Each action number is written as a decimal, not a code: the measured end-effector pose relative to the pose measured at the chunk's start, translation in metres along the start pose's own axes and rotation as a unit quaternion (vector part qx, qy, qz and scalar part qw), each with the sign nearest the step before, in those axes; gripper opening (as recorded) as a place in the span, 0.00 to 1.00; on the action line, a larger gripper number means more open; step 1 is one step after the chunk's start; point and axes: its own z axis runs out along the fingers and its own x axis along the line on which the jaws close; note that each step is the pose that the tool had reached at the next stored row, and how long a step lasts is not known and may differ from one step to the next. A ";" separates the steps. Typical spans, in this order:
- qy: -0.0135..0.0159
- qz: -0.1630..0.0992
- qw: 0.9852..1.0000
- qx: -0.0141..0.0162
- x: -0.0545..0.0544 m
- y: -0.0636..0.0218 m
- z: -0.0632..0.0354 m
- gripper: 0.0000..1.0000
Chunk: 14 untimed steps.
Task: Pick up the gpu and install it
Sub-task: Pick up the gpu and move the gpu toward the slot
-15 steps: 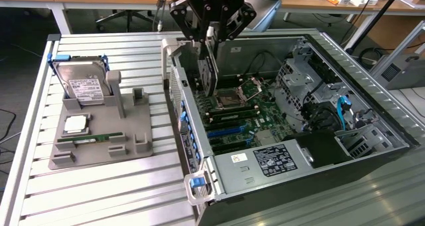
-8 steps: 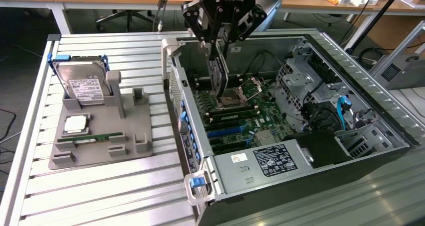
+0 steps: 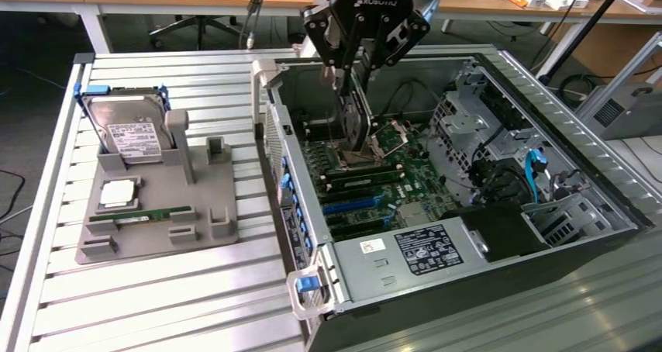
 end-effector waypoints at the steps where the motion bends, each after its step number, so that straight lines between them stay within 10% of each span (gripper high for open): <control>1: 0.000 0.000 1.000 0.001 -0.004 0.0003 0.0007 0.27; 14: 0.000 0.000 1.000 0.008 -0.028 0.0020 0.0074 0.27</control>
